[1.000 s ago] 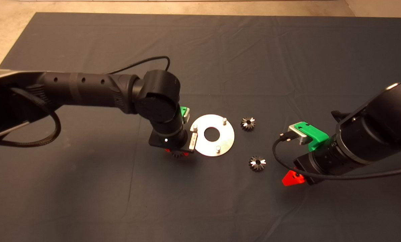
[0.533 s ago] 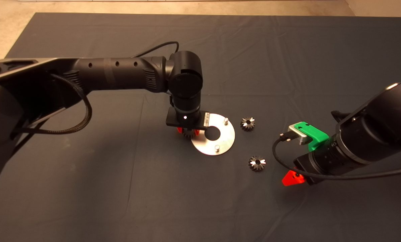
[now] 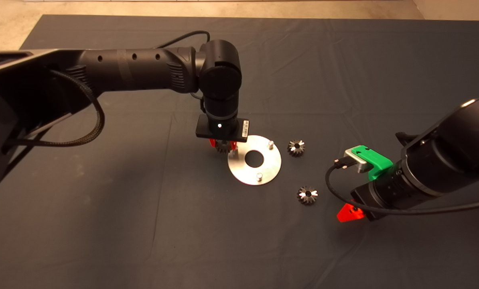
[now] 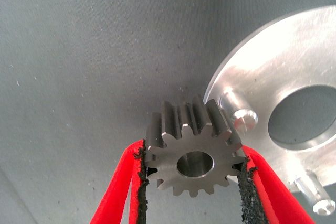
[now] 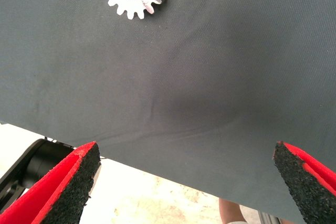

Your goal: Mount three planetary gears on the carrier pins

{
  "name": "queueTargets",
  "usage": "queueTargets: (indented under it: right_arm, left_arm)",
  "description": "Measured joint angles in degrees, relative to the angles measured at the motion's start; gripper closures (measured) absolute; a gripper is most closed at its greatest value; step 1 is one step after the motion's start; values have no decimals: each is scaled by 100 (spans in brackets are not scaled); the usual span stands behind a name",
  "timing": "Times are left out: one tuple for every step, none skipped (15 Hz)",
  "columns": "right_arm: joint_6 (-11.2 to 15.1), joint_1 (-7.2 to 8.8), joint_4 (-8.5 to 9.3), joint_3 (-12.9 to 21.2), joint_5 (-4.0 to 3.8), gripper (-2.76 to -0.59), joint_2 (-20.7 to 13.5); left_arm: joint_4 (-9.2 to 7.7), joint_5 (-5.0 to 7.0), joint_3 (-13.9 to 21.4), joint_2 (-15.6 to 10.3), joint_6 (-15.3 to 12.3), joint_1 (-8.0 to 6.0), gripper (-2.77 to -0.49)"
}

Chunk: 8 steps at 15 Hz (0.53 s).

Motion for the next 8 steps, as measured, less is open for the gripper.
queueTargets:
  right_arm:
    - [0,0,0,0,0,-247,0]
    - [0,-2,0,0,-1,-247,0]
    - [-1,-2,0,0,0,-247,0]
    - [0,-1,0,0,0,-247,0]
    - [-1,-1,0,0,0,-247,0]
    - [0,-2,-1,0,0,-247,0]
    - [0,-2,0,0,-3,-247,-2]
    - [0,0,0,0,0,-247,0]
  left_arm:
    - [-21,2,0,2,0,0,-91]
    - [-26,5,0,2,0,0,-91]
    - [-45,5,0,2,0,-2,-91]
    - [-83,2,0,2,1,-2,-91]
    - [-126,0,0,5,1,-2,-91]
    - [-171,0,0,6,1,-7,-91]
    - [-213,5,0,33,1,-24,-91]
    - [-232,1,0,71,2,-43,-91]
